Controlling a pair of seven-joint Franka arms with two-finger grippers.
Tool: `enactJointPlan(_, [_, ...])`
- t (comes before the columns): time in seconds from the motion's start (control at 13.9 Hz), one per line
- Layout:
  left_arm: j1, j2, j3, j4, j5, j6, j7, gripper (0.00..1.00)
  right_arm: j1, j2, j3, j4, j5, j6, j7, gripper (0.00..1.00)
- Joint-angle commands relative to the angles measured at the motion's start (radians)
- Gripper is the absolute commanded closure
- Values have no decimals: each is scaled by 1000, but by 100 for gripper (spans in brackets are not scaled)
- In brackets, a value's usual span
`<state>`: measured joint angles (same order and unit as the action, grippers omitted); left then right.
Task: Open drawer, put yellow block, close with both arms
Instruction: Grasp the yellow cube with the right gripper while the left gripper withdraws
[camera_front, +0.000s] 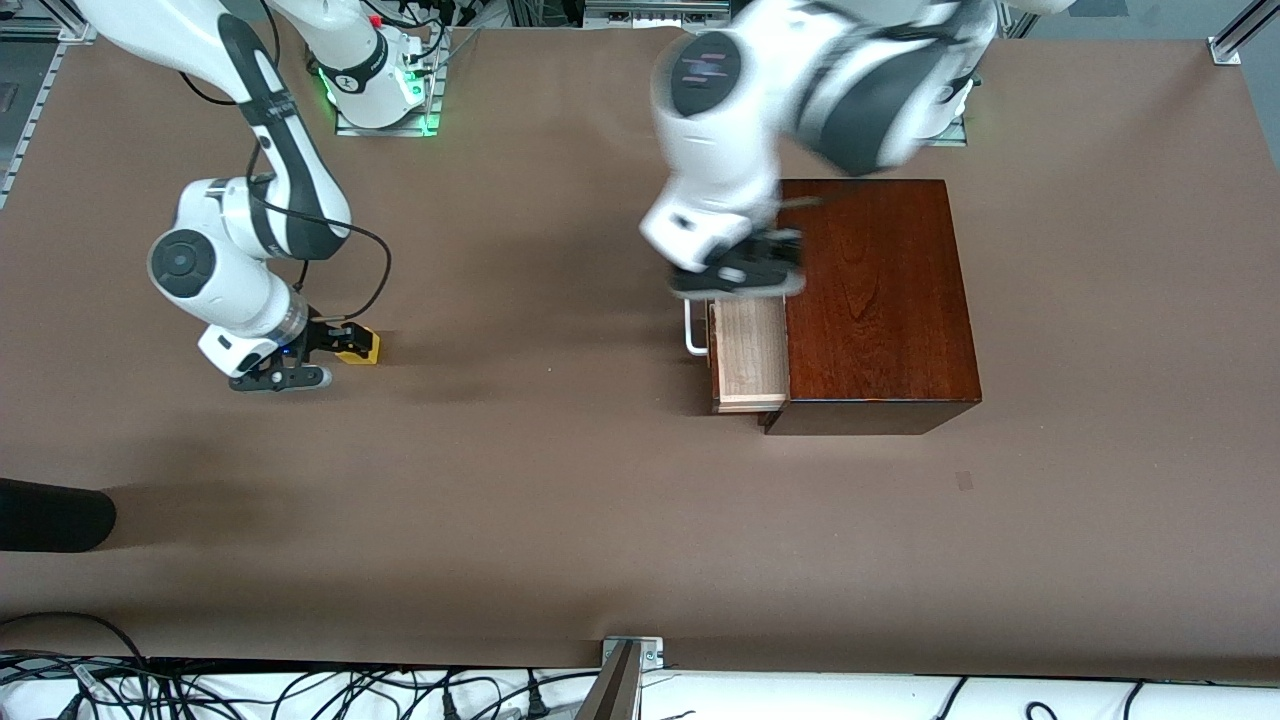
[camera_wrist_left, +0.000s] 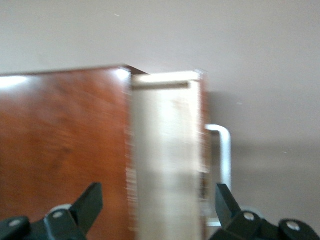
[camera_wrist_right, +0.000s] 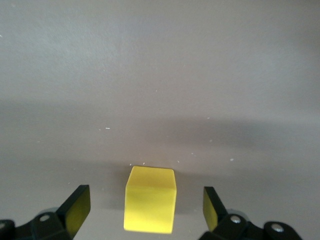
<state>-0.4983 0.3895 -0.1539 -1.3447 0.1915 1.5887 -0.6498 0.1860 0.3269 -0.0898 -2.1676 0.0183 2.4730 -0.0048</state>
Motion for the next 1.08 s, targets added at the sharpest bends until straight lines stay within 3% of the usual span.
enactJointPlan(0.0, [151,-63,-9,-17,-35,-44,242,0,1,17,4,-60,17,104,8,0])
enactJointPlan(0.29, [341,-113,-9,-22,-44,-59,481,0,0,43,5,-99,17,170,8,2])
enactJointPlan(0.43, [426,-170,11,-83,-143,-55,617,0,0,47,4,-112,17,190,8,36])
enactJointPlan(0.57, [432,-277,88,-221,-204,15,650,0,0,44,4,-110,17,184,8,88])
enactJointPlan(0.65, [437,-331,96,-291,-204,52,650,0,0,37,5,-107,17,179,8,100])
enactJointPlan(0.86, [484,-406,99,-384,-198,112,662,0,1,-24,16,-83,8,121,-64,100])
enactJointPlan(1.0, [497,-400,97,-384,-184,111,693,0,1,-42,74,-2,8,23,-141,100])
